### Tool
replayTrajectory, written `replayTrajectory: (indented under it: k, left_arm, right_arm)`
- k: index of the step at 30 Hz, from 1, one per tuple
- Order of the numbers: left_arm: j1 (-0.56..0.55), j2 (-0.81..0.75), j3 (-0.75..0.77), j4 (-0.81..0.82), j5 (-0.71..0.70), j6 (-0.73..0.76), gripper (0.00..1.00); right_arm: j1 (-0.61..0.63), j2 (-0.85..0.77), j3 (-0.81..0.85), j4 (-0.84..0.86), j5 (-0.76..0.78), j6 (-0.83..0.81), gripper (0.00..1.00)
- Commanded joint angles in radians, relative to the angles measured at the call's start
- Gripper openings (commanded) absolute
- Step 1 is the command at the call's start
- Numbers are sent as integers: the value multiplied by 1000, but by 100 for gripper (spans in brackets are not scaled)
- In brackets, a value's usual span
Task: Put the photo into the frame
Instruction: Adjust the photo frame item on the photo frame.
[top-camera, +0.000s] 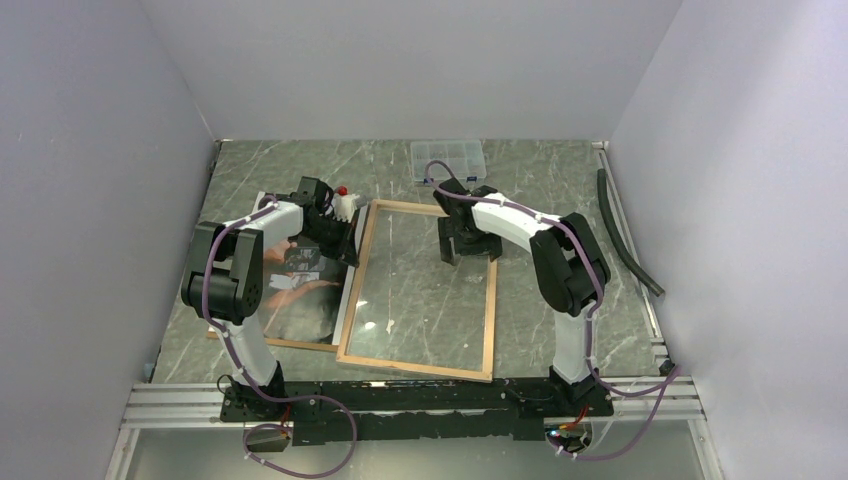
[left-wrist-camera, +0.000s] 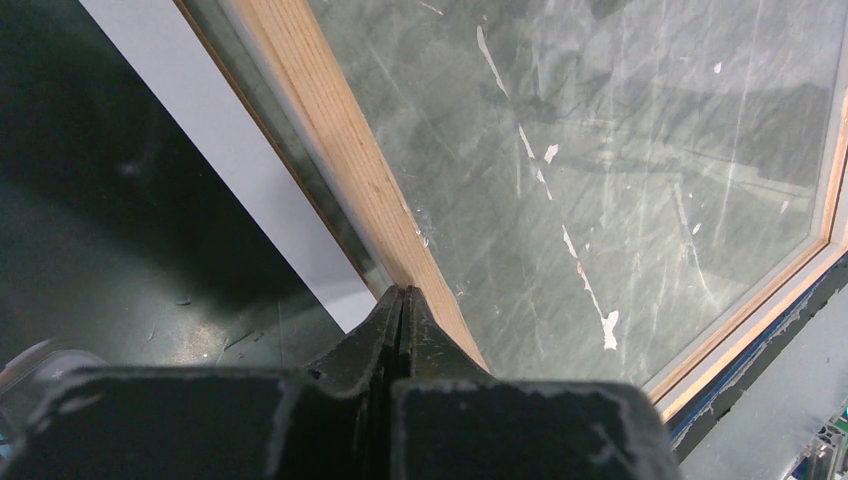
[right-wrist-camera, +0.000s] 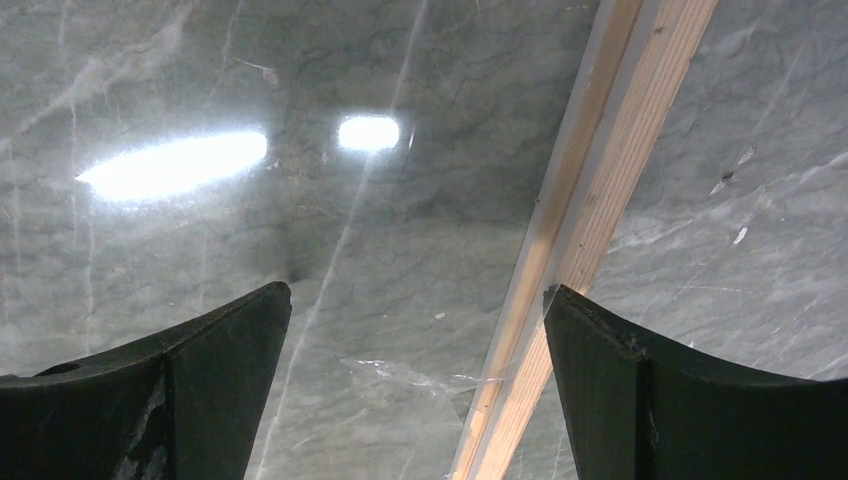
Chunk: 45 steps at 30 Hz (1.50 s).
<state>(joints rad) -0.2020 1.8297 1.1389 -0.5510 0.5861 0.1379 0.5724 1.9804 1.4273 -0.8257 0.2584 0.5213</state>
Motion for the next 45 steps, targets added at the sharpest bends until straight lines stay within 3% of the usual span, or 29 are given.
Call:
replayTrajectory:
  k: [1,14,28,37,45]
  left_arm:
    - [-19,33,-22,-55,-13,31,3]
    - [-11,22,-23,-64,-10,36,3]
    - [-10,20,-21,-65,-10,37,3]
    - [-8,17,-14,-70,-17,41,3]
    - [-5,7,-16,-73,-12,40,3]
  right_arm:
    - [48,4,37,94,-149,6,100]
    - [-91,-127,-9,180,-380,-66,100]
    - [-111,-75,18,140,-350,-87,100]
    - [-66,-73,84,45,-143,-97,100]
    - [-89,-82,48,69,-189,-126,100]
